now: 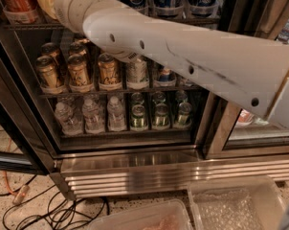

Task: Pick coke can from top shelf of fridge

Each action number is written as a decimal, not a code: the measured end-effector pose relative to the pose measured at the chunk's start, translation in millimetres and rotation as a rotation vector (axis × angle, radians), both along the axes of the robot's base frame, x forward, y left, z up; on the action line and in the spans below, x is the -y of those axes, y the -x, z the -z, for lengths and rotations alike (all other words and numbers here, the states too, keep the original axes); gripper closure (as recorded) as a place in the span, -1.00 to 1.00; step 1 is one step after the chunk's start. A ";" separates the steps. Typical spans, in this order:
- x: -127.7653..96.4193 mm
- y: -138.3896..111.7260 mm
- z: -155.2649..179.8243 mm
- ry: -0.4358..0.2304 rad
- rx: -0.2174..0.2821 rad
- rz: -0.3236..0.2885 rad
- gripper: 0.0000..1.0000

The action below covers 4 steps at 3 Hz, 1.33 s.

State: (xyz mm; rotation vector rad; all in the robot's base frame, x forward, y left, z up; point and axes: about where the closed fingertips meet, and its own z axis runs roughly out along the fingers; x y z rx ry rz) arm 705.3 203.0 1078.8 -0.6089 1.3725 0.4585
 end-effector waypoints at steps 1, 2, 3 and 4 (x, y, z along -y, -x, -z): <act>2.9 3.2 -13.0 0.005 0.030 -0.004 1.00; 7.6 5.8 -25.2 0.007 0.055 -0.004 1.00; 11.2 9.7 -35.9 0.008 0.081 -0.004 1.00; 12.6 19.2 -40.7 0.010 0.095 -0.011 1.00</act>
Offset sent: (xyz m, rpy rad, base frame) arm -0.0052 -0.0181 0.0323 -0.0118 -0.0794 0.0022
